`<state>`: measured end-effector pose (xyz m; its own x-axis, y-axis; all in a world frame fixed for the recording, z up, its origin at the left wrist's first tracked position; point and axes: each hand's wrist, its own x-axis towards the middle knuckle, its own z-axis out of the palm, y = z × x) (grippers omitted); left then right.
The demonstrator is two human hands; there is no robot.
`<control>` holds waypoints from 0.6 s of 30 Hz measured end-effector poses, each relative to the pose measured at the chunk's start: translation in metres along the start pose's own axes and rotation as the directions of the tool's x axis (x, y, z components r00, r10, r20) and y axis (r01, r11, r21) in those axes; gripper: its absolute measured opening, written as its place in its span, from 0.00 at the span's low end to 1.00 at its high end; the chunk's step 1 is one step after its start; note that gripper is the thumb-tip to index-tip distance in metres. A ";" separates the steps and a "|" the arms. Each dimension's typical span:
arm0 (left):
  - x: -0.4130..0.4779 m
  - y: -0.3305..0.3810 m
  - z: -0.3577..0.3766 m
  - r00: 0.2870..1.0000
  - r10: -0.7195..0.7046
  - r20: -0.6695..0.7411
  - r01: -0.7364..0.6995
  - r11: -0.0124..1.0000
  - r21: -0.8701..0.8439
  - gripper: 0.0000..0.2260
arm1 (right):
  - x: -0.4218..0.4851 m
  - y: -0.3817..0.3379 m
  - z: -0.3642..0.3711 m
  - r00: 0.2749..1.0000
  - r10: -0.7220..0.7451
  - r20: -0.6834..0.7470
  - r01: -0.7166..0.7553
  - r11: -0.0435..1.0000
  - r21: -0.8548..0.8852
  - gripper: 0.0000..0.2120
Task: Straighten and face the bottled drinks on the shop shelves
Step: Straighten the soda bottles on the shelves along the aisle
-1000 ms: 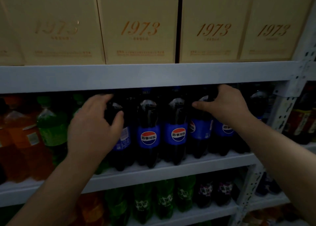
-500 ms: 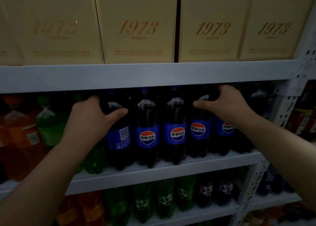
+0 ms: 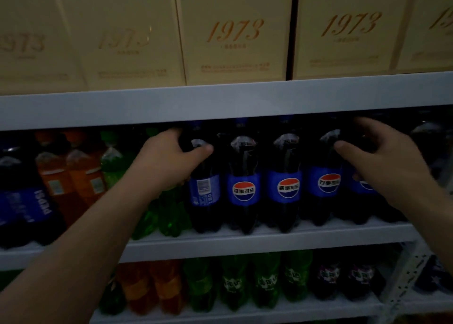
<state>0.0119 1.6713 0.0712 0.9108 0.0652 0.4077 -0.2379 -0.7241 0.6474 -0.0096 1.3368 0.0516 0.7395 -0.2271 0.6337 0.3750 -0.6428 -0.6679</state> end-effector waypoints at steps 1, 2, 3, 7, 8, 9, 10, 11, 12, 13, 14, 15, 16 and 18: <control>0.000 0.000 0.004 0.997 0.013 -0.081 -0.004 0.994 0.108 0.24 | -0.005 0.001 0.003 0.998 -0.028 -0.053 0.025 0.999 -0.045 0.25; 0.000 0.001 0.008 0.988 0.039 -0.148 -0.006 0.977 0.214 0.31 | -0.009 0.000 0.005 0.993 -0.060 -0.100 0.053 0.996 -0.076 0.25; 0.000 0.003 0.014 0.980 0.066 -0.187 -0.009 0.957 0.290 0.36 | -0.012 -0.001 0.007 0.985 -0.089 -0.147 0.077 0.993 -0.087 0.25; -0.001 0.004 0.016 0.973 0.122 -0.194 -0.061 0.953 0.295 0.35 | -0.031 -0.007 0.017 0.946 -0.125 -0.300 0.129 0.992 -0.006 0.18; 0.001 0.001 0.011 0.979 0.126 -0.158 -0.078 0.956 0.282 0.31 | -0.038 -0.008 0.020 0.942 -0.174 -0.288 0.178 0.984 -0.012 0.16; 0.003 -0.001 0.004 0.989 0.113 -0.100 -0.084 0.963 0.257 0.28 | -0.044 -0.010 0.024 0.934 -0.250 -0.256 0.250 0.968 -0.033 0.14; 0.004 -0.003 -0.004 0.996 0.087 -0.023 -0.081 0.976 0.200 0.26 | -0.050 -0.013 0.029 0.921 -0.329 -0.210 0.326 0.944 -0.052 0.12; 0.004 -0.004 -0.012 0.996 0.064 0.062 -0.070 0.991 0.113 0.23 | -0.054 -0.018 0.035 0.907 -0.392 -0.152 0.388 0.920 -0.057 0.11; 0.005 -0.005 -0.018 0.989 0.050 0.137 -0.053 0.998 0.020 0.21 | -0.058 -0.025 0.042 0.895 -0.437 -0.088 0.434 0.899 -0.052 0.10; 0.006 -0.006 -0.022 0.979 0.051 0.195 -0.043 0.998 -0.047 0.19 | -0.059 -0.032 0.049 0.883 -0.469 -0.022 0.468 0.883 -0.040 0.09; 0.006 -0.005 -0.025 0.970 0.065 0.233 -0.046 0.995 -0.085 0.18 | -0.060 -0.038 0.055 0.872 -0.488 0.040 0.489 0.872 -0.026 0.09; 0.005 -0.005 -0.026 0.964 0.081 0.252 -0.056 0.993 -0.105 0.17 | -0.059 -0.045 0.061 0.863 -0.496 0.094 0.499 0.867 -0.011 0.09; 0.005 -0.004 -0.027 0.963 0.095 0.254 -0.067 0.991 -0.117 0.16 | -0.059 -0.051 0.068 0.855 -0.500 0.135 0.505 0.863 0.001 0.09; 0.004 -0.004 -0.024 0.967 0.121 0.224 -0.097 0.988 -0.118 0.16 | -0.058 -0.064 0.082 0.847 -0.501 0.178 0.506 0.862 0.018 0.11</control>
<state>0.0080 1.6908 0.0856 0.9275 -0.1788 0.3282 -0.3629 -0.6410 0.6763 -0.0312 1.4513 0.0256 0.5379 0.2596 0.8020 0.7075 -0.6564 -0.2620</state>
